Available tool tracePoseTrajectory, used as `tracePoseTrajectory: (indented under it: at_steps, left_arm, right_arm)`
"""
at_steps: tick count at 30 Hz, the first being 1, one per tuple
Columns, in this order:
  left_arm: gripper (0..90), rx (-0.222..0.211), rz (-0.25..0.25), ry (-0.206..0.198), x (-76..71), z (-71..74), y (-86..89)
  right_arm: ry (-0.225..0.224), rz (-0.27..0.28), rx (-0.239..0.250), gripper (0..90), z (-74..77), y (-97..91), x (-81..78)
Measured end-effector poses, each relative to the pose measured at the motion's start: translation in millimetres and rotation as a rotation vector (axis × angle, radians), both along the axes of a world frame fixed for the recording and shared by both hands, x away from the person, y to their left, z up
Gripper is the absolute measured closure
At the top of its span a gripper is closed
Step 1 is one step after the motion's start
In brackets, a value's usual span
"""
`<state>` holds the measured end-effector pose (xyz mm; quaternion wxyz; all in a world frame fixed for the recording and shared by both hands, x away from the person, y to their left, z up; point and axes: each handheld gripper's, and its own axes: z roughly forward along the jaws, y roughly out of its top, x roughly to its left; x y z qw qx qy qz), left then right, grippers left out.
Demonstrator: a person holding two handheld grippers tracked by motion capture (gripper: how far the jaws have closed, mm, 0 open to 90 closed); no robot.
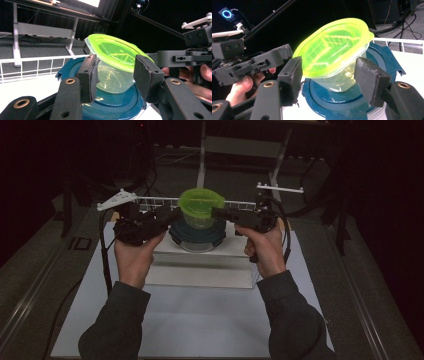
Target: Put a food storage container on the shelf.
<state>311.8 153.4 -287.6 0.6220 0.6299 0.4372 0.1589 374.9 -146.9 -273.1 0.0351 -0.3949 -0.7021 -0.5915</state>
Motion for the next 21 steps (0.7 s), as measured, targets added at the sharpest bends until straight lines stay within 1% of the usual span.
tracePoseTrajectory:
  at_steps: [3, 6, 8, 10, 14, 16, 21]
  left_arm:
    - [53.6, 0.004, -0.002, 0.001, -0.4, -0.3, 0.0]
    - [53.4, 0.01, -0.002, 0.002, -1.4, -0.4, 0.6]
    - [53.4, 0.011, -0.002, 0.0, -2.7, -0.4, 1.3]
    - [53.0, 0.012, -0.002, -0.001, -3.9, -0.5, 3.0]
    - [52.8, 0.015, 0.002, 0.0, -5.9, -1.3, 6.4]
    - [52.7, 0.013, 0.002, -0.001, -7.5, -1.9, 8.2]
    - [52.3, 0.016, 0.009, -0.002, -11.0, -2.9, 12.5]
  right_arm:
    - [-0.017, 0.011, -0.006, 35.0, 2.0, -2.5, -2.4]
    - [-0.032, 0.013, -0.023, 34.9, 2.6, -4.5, -6.0]
    - [-0.047, 0.01, -0.043, 35.1, 1.9, -6.7, -9.1]
    - [-0.052, 0.008, -0.049, 35.8, 1.0, -9.1, -11.4]
    - [-0.067, 0.0, -0.077, 37.2, -2.7, -14.7, -17.0]
    - [-0.072, 0.007, -0.085, 37.3, -5.5, -17.0, -19.6]
    - [-0.077, 0.01, -0.121, 37.2, -14.4, -20.9, -24.3]
